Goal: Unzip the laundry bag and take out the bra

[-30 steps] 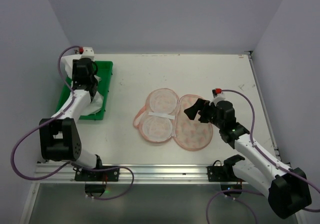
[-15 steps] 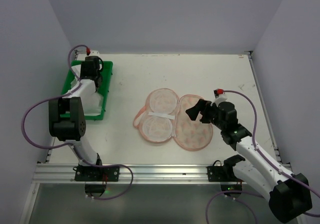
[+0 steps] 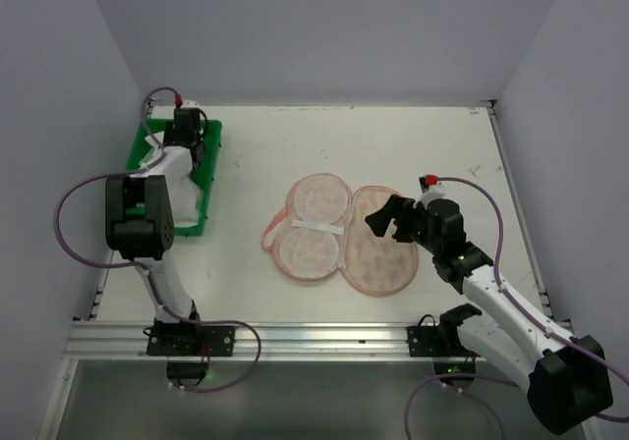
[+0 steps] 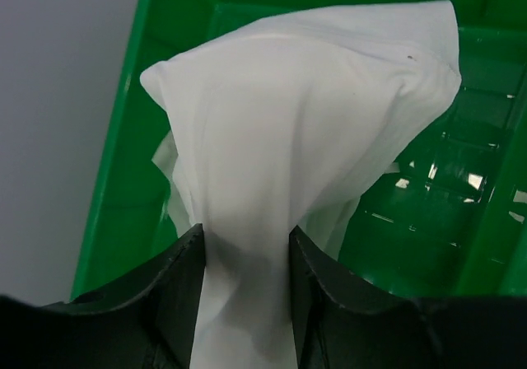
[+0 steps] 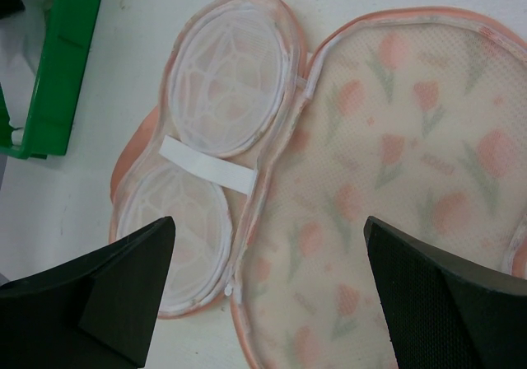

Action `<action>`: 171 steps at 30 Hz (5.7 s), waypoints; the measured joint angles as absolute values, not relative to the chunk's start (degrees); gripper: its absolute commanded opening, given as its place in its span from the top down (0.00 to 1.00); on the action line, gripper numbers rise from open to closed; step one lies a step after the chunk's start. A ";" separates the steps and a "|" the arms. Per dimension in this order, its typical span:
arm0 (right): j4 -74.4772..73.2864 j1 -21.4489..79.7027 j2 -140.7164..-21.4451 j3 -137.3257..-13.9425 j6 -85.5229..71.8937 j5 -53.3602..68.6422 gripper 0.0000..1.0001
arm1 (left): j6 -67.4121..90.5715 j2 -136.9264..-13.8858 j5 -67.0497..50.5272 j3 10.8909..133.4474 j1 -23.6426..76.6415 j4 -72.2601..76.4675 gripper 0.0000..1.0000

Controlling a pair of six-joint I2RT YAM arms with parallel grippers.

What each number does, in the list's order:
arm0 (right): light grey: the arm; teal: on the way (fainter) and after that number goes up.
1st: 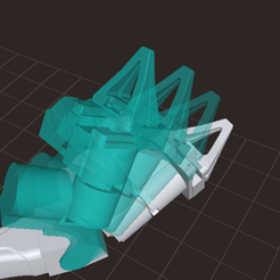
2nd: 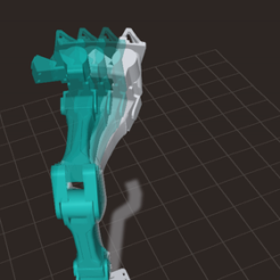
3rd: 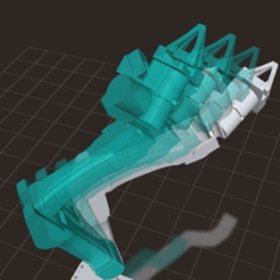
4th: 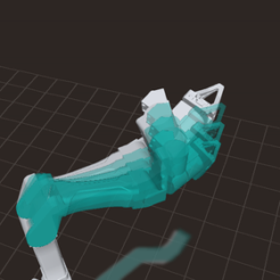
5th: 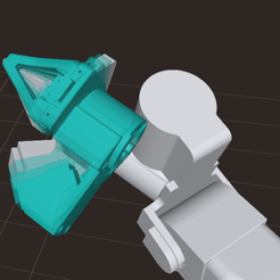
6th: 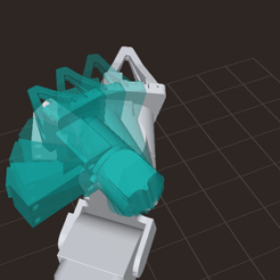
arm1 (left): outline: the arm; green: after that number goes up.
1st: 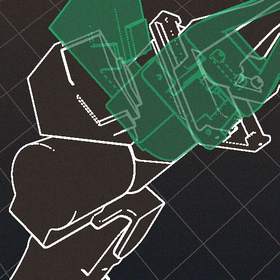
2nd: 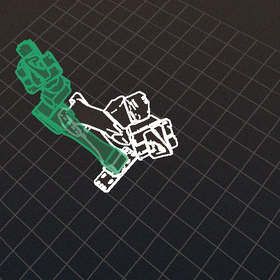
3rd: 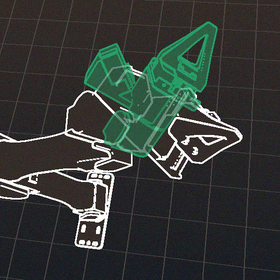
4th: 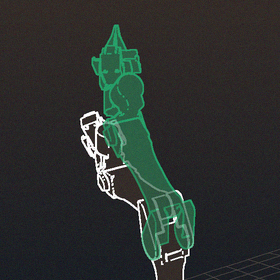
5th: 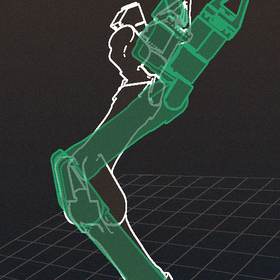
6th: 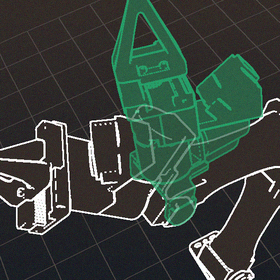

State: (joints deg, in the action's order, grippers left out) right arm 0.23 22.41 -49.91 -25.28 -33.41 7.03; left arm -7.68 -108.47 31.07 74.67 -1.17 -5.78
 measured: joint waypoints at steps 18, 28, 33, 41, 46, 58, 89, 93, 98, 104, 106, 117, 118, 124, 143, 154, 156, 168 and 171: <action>-1.34 22.06 -49.89 -25.50 -33.89 4.64 0.01 | 3.16 -100.12 25.12 81.97 -1.17 -17.15 0.00; -12.75 17.54 -59.27 -34.00 -39.59 -3.90 0.01 | 13.08 -74.22 12.73 74.81 -1.17 -21.58 0.00; -17.23 14.35 -66.46 -36.34 -42.63 -4.80 0.01 | 15.09 -60.58 7.16 61.67 -1.17 -20.25 0.00; -22.63 13.39 -77.65 -39.79 -44.66 -4.05 0.02 | 15.46 -53.74 5.34 49.17 1.67 -19.38 0.00; -24.69 13.37 -81.28 -41.91 -45.25 -2.57 0.02 | 15.33 -52.66 6.00 45.95 3.40 -18.13 0.00; -24.43 13.47 -84.77 -43.64 -45.15 4.16 0.53 | 14.28 -51.70 8.36 43.86 4.64 -15.77 0.00; -32.25 15.42 -89.25 -52.73 -37.17 -3.09 0.44 | 13.82 -50.39 10.52 43.22 6.15 -15.40 0.00; -34.00 15.88 -92.75 -54.50 -36.91 -2.79 0.44 | 13.69 -49.91 11.14 43.22 6.59 -15.40 0.00; -35.18 18.06 -96.44 -56.66 -37.12 -1.80 0.46 | 13.28 -49.74 11.86 43.20 7.01 -15.40 0.00; -35.33 21.23 -98.59 -58.83 -37.74 -0.12 0.78 | 12.82 -49.67 12.38 43.20 7.31 -15.40 0.00; -35.05 21.80 -99.02 -58.92 -37.91 0.64 0.92 | 12.78 -49.67 12.49 43.20 7.33 -15.40 0.00; -39.20 21.89 -95.90 -59.90 -34.61 -3.97 1.00 | 12.64 -49.67 13.02 43.18 7.57 -15.40 0.00; -40.25 21.65 -94.30 -60.18 -33.95 -4.78 1.00 | 12.64 -49.67 13.08 43.16 7.57 -15.40 0.00; -45.63 19.70 -86.21 -65.52 -31.00 -11.00 1.00 | 12.62 -49.67 13.30 42.72 7.57 -15.31 0.00; -49.50 20.25 -82.13 -76.71 -31.92 7.29 1.00 | 12.53 -49.69 13.69 42.46 7.75 -15.29 0.00; -38.41 25.61 -85.54 -75.68 -37.67 18.83 1.00 | 12.43 -49.69 13.69 42.35 8.03 -15.25 0.00; -35.46 26.48 -86.21 -74.28 -39.33 20.10 1.00 | 12.43 -49.69 13.69 42.35 8.03 -15.22 0.00; -18.94 30.15 -96.42 -69.60 -47.09 22.96 1.00 | 12.43 -49.69 13.65 42.28 8.38 -15.05 0.00; -14.17 30.81 -99.94 -69.28 -48.64 23.64 1.00 | 12.43 -49.69 13.65 42.28 8.40 -15.00 0.00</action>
